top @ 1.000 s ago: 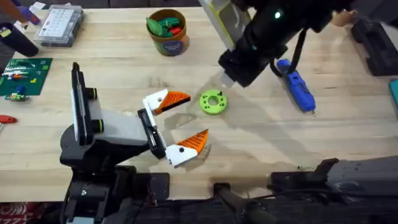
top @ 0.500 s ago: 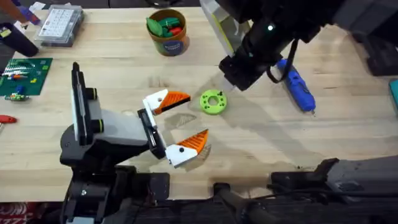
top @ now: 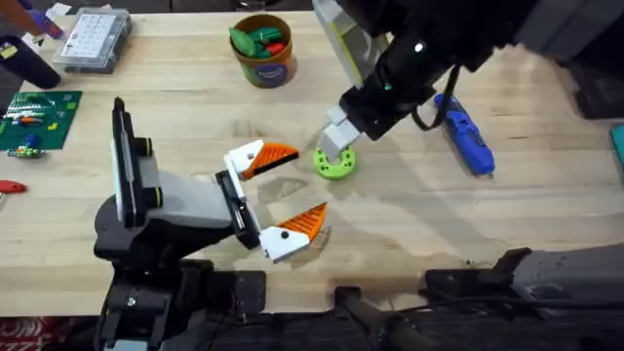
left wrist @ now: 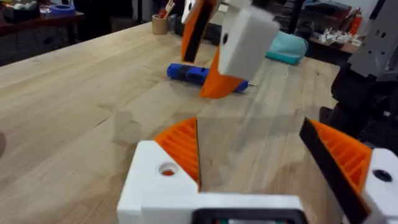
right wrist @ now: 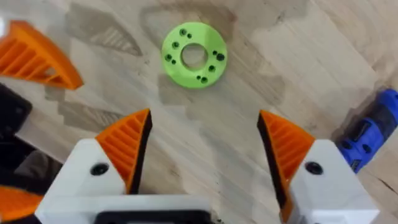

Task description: Pick up the gripper from the table and insert it into the empty holder that is missing its gripper. Then pick up a screw, insert it into the mounting hole, and use the screwdriver to tighten it. Finally, clean up the table by picking up the vegetable and placing it into the bucket.

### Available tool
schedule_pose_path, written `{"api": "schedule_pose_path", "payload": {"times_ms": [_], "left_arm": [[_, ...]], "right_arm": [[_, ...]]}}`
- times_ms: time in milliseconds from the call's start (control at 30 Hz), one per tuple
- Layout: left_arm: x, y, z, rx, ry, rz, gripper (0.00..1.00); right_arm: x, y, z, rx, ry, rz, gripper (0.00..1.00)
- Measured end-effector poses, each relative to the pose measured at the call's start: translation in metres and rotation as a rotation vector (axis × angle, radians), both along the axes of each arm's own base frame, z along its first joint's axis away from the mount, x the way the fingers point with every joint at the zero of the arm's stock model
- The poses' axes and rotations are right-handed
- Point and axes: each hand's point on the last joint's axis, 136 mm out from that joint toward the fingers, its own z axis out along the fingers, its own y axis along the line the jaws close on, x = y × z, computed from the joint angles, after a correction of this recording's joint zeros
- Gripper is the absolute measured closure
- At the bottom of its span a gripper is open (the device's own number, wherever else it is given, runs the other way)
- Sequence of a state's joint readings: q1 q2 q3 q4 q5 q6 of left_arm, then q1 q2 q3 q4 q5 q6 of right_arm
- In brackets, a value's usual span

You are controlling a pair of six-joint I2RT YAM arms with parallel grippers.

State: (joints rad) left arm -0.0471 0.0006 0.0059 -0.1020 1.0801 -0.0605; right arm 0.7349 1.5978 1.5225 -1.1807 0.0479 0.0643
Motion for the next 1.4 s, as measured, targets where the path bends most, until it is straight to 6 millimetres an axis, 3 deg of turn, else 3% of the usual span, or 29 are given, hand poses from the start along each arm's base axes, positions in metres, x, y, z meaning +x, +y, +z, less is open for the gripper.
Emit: {"api": "schedule_pose_path", "payload": {"times_ms": [267, 500, 733, 1067, 1400], "left_arm": [[0.000, 0.000, 0.000, 0.000, 0.000, 0.000, 0.011], [0.000, 0.000, 0.000, 0.000, 0.000, 0.000, 0.011], [0.000, 0.000, 0.000, 0.000, 0.000, 0.000, 0.011], [0.000, 0.000, 0.000, 0.000, 0.000, 0.000, 0.011], [0.000, 0.000, 0.000, 0.000, 0.000, 0.000, 0.011]], "right_arm": [[0.014, -0.018, -0.042, -0.013, 0.037, -0.136, 0.005], [0.031, -0.007, -0.081, -0.040, 0.072, -0.159, 0.005], [0.038, -0.002, -0.090, -0.014, 0.056, -0.201, 0.007], [0.021, -0.015, -0.114, -0.057, 0.110, -0.239, 0.011], [0.031, -0.007, -0.114, -0.021, 0.075, -0.244, 0.243]]}}
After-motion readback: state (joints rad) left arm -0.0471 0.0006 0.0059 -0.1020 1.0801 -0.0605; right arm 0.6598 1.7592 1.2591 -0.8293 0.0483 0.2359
